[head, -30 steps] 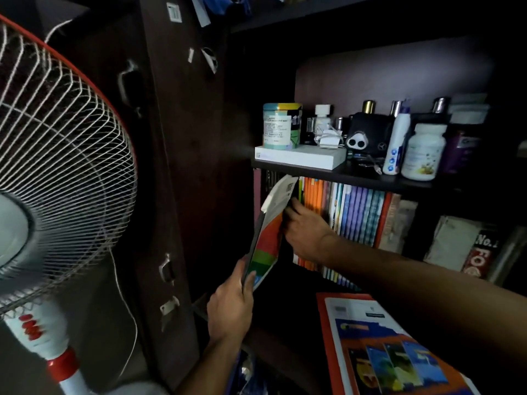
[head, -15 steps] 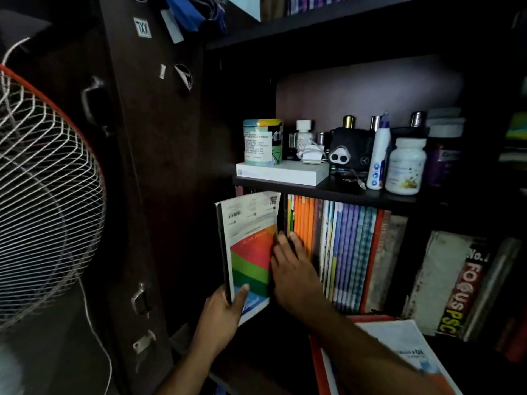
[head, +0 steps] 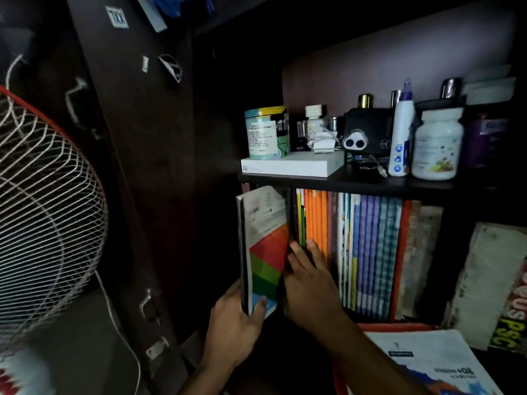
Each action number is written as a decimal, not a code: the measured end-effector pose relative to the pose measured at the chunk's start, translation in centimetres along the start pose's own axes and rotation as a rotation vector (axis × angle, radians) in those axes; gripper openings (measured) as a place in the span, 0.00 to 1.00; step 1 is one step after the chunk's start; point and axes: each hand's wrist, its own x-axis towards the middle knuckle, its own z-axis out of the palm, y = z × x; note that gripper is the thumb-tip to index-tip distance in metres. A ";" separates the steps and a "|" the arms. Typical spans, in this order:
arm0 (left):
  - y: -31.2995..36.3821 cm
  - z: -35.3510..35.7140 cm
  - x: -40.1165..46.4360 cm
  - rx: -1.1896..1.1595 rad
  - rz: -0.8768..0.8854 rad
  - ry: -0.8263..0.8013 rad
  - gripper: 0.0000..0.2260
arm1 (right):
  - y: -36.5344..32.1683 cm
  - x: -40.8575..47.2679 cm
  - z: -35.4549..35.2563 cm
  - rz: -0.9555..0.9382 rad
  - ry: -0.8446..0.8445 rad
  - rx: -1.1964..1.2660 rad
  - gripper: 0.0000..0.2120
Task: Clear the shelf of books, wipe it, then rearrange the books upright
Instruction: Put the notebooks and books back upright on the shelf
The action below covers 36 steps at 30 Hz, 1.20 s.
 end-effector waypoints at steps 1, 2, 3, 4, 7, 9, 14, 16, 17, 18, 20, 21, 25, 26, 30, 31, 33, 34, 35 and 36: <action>0.1 -0.2 -0.4 0.032 0.032 -0.006 0.10 | 0.0 0.1 -0.2 -0.013 0.005 0.011 0.24; 0.2 -0.4 -0.6 0.060 0.035 -0.015 0.11 | -0.1 0.1 -0.4 -0.019 0.007 0.035 0.26; 0.2 -0.5 -0.8 0.081 0.003 -0.018 0.11 | -0.1 0.0 -0.6 -0.020 0.009 0.057 0.26; 0.4 -0.7 -0.9 0.100 -0.045 -0.015 0.11 | -0.1 0.0 -0.7 -0.020 0.018 0.075 0.26; 0.7 -0.5 -0.6 0.168 -0.177 -0.024 0.13 | -0.3 -0.2 -1.2 -0.009 0.050 0.125 0.24; 0.5 0.3 0.5 0.215 -0.249 -0.079 0.18 | -0.4 -0.1 -1.4 -0.009 0.046 0.144 0.22; 0.8 4.6 5.1 0.310 -0.211 -0.153 0.19 | 0.0 -0.3 -1.6 -0.046 -0.029 0.177 0.23; 1.3 5.8 6.2 0.355 -0.258 -0.135 0.18 | 0.1 -0.4 -1.7 -0.054 -0.028 0.161 0.20; 1.2 6.0 6.4 0.349 -0.263 -0.114 0.17 | 0.1 -0.4 -1.6 -0.045 0.002 0.165 0.20; 1.1 5.9 6.4 0.297 -0.232 -0.083 0.15 | 0.1 -0.3 -1.6 -0.040 0.016 0.184 0.20; 0.5 5.2 5.4 0.094 -0.089 0.020 0.11 | 0.0 -0.3 -1.9 -0.034 0.042 0.236 0.19; 0.3 4.8 4.8 0.008 -0.019 0.086 0.09 | 0.0 -0.2 -2.0 -0.028 0.060 0.259 0.18; 0.0 4.2 4.2 -0.038 0.098 0.234 0.06 | -0.2 0.1 -2.0 -0.029 0.115 0.315 0.19; 0.0 4.4 4.5 -0.026 0.111 0.241 0.06 | -0.2 0.2 -1.9 -0.038 0.135 0.318 0.19; 0.7 5.6 6.3 -0.044 0.077 0.193 0.03 | 0.1 0.4 -1.9 -0.073 0.115 0.359 0.22; 0.7 5.8 6.9 -0.055 0.032 0.187 0.02 | 0.2 0.5 -1.7 -0.084 0.091 0.381 0.22; 0.2 5.9 7.5 -0.066 -0.016 0.189 0.02 | 0.4 0.6 -1.8 -0.099 0.090 0.417 0.22; -0.1 6.0 7.5 -0.070 -0.014 0.185 0.02 | 0.4 0.7 -1.8 -0.102 0.088 0.422 0.21; -0.3 5.9 7.1 -0.081 0.003 0.160 0.02 | 0.4 0.7 -1.8 -0.091 0.087 0.435 0.19; -0.4 6.0 6.7 -0.087 0.033 0.119 0.02 | 0.4 0.8 -1.9 -0.070 0.107 0.448 0.18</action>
